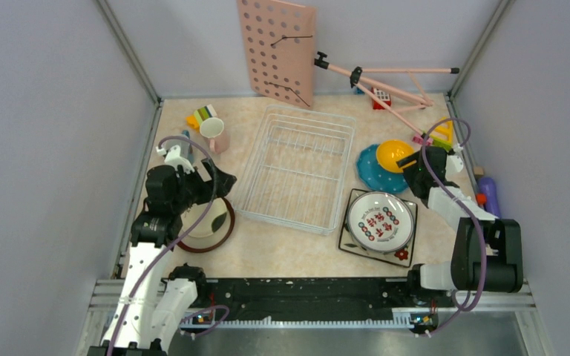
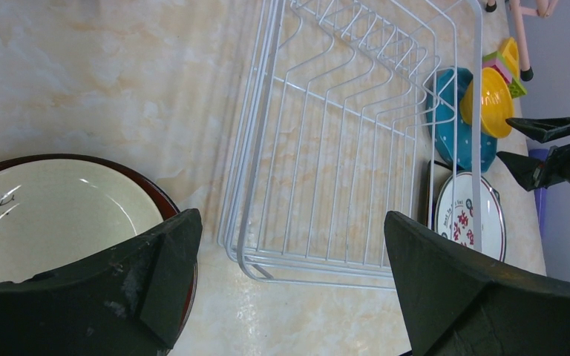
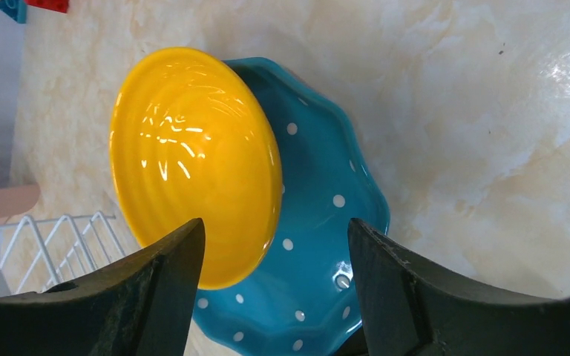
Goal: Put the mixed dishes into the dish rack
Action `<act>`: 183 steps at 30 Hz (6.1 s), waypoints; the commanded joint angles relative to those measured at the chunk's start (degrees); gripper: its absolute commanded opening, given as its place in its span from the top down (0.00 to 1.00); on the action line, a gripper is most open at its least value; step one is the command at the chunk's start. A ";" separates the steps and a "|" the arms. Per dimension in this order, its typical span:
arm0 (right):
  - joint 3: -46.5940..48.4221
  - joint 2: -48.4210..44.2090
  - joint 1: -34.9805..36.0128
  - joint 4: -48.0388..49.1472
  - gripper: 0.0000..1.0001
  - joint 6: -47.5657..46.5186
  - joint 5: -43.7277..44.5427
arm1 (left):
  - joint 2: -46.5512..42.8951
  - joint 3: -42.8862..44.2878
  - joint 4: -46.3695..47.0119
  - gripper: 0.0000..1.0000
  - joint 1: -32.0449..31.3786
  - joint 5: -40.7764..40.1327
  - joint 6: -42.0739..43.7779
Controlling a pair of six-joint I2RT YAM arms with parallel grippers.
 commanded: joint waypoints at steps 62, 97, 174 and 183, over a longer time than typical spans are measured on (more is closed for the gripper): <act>23.47 -16.37 1.80 -33.68 1.00 -13.38 -36.37 | 13.95 13.23 20.88 0.07 -40.75 -11.29 46.20; 37.51 -2.45 30.78 -41.31 1.00 -13.95 -25.56 | 34.19 22.97 6.40 0.07 -60.71 -30.64 87.26; 17.25 -19.00 39.61 2.63 0.01 -16.49 -15.20 | 35.18 -0.89 103.30 1.00 -15.85 15.76 -71.74; 20.19 -14.03 39.70 7.22 0.01 17.74 -13.68 | 39.89 -0.99 115.15 1.00 -15.94 14.35 -76.49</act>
